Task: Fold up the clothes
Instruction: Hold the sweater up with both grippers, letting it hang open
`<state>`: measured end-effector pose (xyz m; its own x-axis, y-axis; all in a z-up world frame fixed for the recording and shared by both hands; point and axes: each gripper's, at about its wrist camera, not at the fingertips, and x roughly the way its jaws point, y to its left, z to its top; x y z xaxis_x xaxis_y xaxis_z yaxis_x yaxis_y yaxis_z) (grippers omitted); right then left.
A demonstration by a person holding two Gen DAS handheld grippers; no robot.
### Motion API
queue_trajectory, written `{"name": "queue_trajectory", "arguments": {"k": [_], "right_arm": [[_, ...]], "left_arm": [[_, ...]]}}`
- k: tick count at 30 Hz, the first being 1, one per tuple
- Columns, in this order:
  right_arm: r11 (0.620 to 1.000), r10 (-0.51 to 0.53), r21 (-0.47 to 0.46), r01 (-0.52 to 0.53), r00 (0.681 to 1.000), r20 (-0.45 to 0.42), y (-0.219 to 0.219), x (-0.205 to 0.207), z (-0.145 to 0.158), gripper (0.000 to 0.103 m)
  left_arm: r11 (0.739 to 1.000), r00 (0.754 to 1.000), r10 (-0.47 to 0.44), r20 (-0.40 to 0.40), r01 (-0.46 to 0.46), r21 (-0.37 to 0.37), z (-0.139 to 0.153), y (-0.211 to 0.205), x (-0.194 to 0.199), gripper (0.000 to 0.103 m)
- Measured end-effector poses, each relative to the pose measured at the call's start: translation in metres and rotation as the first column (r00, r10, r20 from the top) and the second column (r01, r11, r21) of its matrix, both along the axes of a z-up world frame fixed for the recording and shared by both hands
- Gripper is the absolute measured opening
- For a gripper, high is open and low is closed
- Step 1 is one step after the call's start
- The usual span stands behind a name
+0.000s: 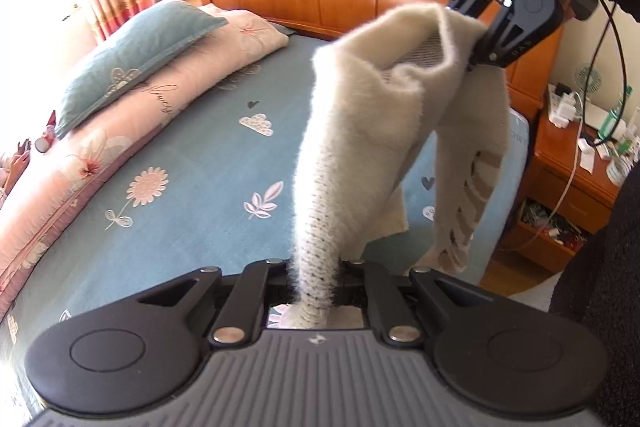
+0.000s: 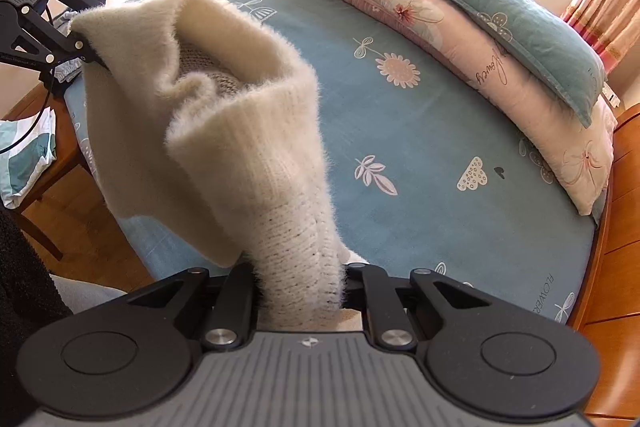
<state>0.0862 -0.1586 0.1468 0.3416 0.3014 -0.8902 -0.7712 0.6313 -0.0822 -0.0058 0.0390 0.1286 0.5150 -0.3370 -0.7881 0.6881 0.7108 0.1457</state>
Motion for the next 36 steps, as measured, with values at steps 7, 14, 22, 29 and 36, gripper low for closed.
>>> {"name": "queue_trajectory", "arguments": {"k": [7,14,22,29,36], "right_arm": [[0.999,0.033,-0.007,-0.033,0.995,0.09,0.003,0.003,0.028,0.013],[1.0,-0.006,-0.028,0.007,1.0,0.01,0.01,0.025,-0.025,0.012],[0.994,-0.089,-0.067,0.085,0.994,-0.056,0.022,0.059,-0.102,0.012],[0.991,-0.123,-0.059,0.121,0.992,-0.033,0.023,0.089,-0.134,0.012],[0.987,-0.161,-0.011,0.162,0.987,0.009,0.024,0.117,-0.196,0.012]], "left_arm": [[0.999,0.997,0.042,0.065,-0.042,-0.009,0.022,0.005,0.007,0.006],[0.996,0.998,0.064,-0.017,-0.063,0.056,-0.033,0.007,0.048,0.007],[0.992,0.989,0.114,-0.096,-0.108,0.07,-0.097,0.01,0.098,0.007],[0.989,0.989,0.136,-0.06,-0.133,0.061,-0.128,0.018,0.146,0.007],[0.98,0.979,0.194,-0.057,-0.191,0.056,-0.192,0.02,0.176,0.007]]}}
